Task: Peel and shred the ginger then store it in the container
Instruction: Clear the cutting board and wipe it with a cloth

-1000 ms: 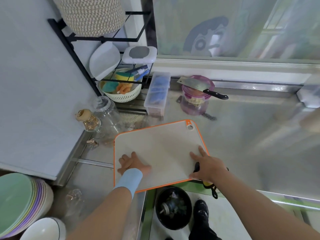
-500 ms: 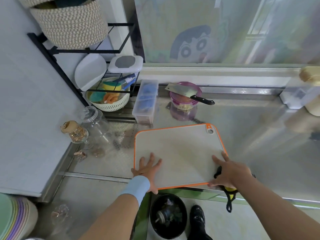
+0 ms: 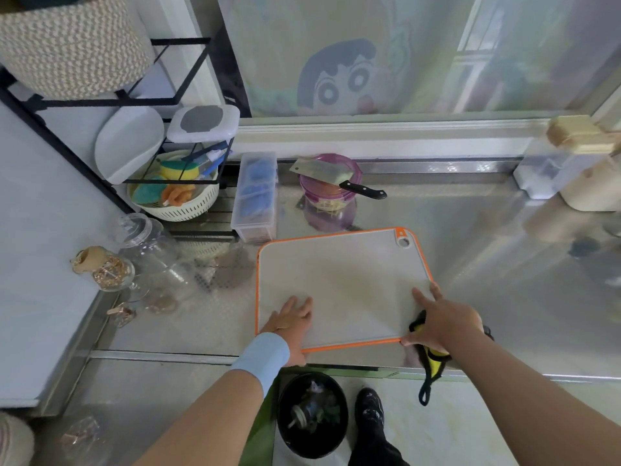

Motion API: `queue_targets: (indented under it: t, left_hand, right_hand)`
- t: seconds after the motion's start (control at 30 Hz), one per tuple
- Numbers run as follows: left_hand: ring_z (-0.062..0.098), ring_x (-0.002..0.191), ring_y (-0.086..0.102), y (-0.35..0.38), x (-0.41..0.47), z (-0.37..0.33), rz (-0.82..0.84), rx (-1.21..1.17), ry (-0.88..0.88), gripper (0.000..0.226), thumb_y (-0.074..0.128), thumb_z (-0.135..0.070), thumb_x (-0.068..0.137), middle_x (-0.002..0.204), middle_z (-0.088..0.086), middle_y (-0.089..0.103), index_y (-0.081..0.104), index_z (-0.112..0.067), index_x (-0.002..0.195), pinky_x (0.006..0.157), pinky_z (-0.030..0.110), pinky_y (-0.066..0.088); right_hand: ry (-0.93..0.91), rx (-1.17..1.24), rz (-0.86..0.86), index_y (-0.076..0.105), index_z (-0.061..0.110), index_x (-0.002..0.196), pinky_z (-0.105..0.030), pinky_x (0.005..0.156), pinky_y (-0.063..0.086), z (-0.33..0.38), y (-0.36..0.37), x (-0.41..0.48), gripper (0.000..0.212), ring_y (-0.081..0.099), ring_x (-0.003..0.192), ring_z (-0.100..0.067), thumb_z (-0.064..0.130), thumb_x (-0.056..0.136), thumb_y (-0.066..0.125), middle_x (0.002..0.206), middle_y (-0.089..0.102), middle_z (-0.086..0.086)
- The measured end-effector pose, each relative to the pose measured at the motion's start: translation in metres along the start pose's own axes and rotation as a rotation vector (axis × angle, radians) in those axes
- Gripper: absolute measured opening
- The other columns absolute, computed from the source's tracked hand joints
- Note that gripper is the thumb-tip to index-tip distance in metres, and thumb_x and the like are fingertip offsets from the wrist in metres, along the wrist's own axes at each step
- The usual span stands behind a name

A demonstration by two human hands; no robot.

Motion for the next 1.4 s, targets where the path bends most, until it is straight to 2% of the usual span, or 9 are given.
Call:
queue_targets:
  t: [0.27,0.37,0.43,0.5,0.6,0.7,0.9,1.07,1.4]
  left_hand:
    - [0.027,0.146,-0.018,0.004,-0.001,-0.025,0.002,0.082,0.065,0.09,0.058,-0.003,0.09,0.158,-0.011,-0.022,0.001,-0.031,0.154,0.116,0.059,0.013]
    - [0.025,0.145,-0.023,0.002,-0.002,-0.018,-0.042,0.054,0.012,0.096,0.062,-0.012,0.089,0.156,-0.011,-0.03,-0.007,-0.039,0.151,0.112,0.065,0.009]
    - [0.025,0.144,-0.025,-0.002,-0.007,0.006,-0.133,-0.141,-0.193,0.113,0.073,-0.031,0.078,0.153,-0.007,-0.036,-0.015,-0.045,0.148,0.113,0.061,0.009]
    - [0.027,0.146,-0.008,0.0,-0.019,0.032,-0.206,-0.384,-0.41,0.127,0.08,-0.047,0.06,0.157,0.0,-0.022,-0.01,-0.043,0.149,0.114,0.051,0.023]
    - [0.026,0.135,0.016,0.003,-0.025,0.042,-0.243,-0.54,-0.46,0.117,0.081,-0.045,0.054,0.15,0.002,0.013,0.01,-0.04,0.147,0.104,0.042,0.042]
    - [0.025,0.132,0.016,0.007,-0.023,0.032,-0.246,-0.511,-0.362,0.109,0.085,-0.038,0.056,0.146,0.002,0.014,0.019,-0.044,0.143,0.102,0.039,0.044]
    - [0.032,0.14,0.01,-0.006,0.002,0.021,-0.147,-0.356,-0.3,0.096,0.081,-0.032,0.066,0.157,0.007,-0.008,0.024,-0.046,0.143,0.108,0.041,0.038]
    - [0.028,0.136,0.016,-0.034,0.021,0.038,-0.198,-0.176,-0.249,0.066,0.068,-0.025,0.085,0.155,0.001,0.011,0.035,-0.028,0.142,0.109,0.039,0.034]
    - [0.024,0.143,0.014,-0.033,0.023,0.07,-0.182,-0.188,-0.343,0.078,0.062,-0.032,0.09,0.161,-0.002,0.004,0.015,-0.034,0.152,0.112,0.038,0.028]
  right_hand:
    - [0.061,0.098,-0.079,0.009,0.036,0.155,-0.038,0.081,0.054,-0.028,0.016,-0.014,0.105,0.058,0.12,-0.024,0.088,0.071,0.047,0.156,0.025,0.008]
    - [0.071,0.109,-0.106,0.016,0.033,0.152,-0.037,0.076,0.053,-0.032,0.021,-0.015,0.101,0.061,0.111,-0.023,0.088,0.072,0.046,0.145,0.034,0.008]
    - [0.08,0.12,-0.112,0.023,0.03,0.148,-0.038,0.075,0.053,-0.034,0.024,-0.012,0.098,0.062,0.107,-0.024,0.086,0.072,0.049,0.138,0.037,0.007]
    - [0.088,0.159,-0.108,0.032,0.027,0.142,-0.038,0.078,0.054,-0.031,0.027,-0.01,0.091,0.062,0.105,-0.026,0.08,0.072,0.056,0.13,0.039,0.004]
    - [0.124,0.234,-0.095,0.04,0.025,0.137,-0.039,0.079,0.054,-0.029,0.032,-0.009,0.084,0.062,0.105,-0.028,0.071,0.072,0.066,0.124,0.037,0.0]
    - [0.167,0.278,-0.078,0.042,0.028,0.137,-0.037,0.075,0.052,-0.044,0.039,-0.015,0.084,0.06,0.105,-0.027,0.072,0.07,0.066,0.122,0.036,0.001]
    - [0.196,0.327,-0.102,0.046,0.027,0.133,-0.033,0.07,0.048,-0.061,0.043,-0.013,0.08,0.06,0.1,-0.027,0.07,0.07,0.069,0.117,0.035,0.002]
    - [0.167,0.366,-0.14,0.048,0.022,0.123,-0.034,0.07,0.049,-0.041,0.031,0.007,0.072,0.06,0.099,-0.029,0.072,0.073,0.067,0.115,0.035,-0.001]
    - [0.108,0.36,-0.163,0.046,0.021,0.121,-0.039,0.072,0.054,-0.019,0.018,0.029,0.072,0.061,0.093,-0.031,0.07,0.073,0.067,0.115,0.033,-0.001]
Point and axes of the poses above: each hand's wrist, its own x-axis towards the middle knuckle, its own y-axis out of the palm, z = x × y, the point moved 8 cm from there along x, towards the middle knuckle
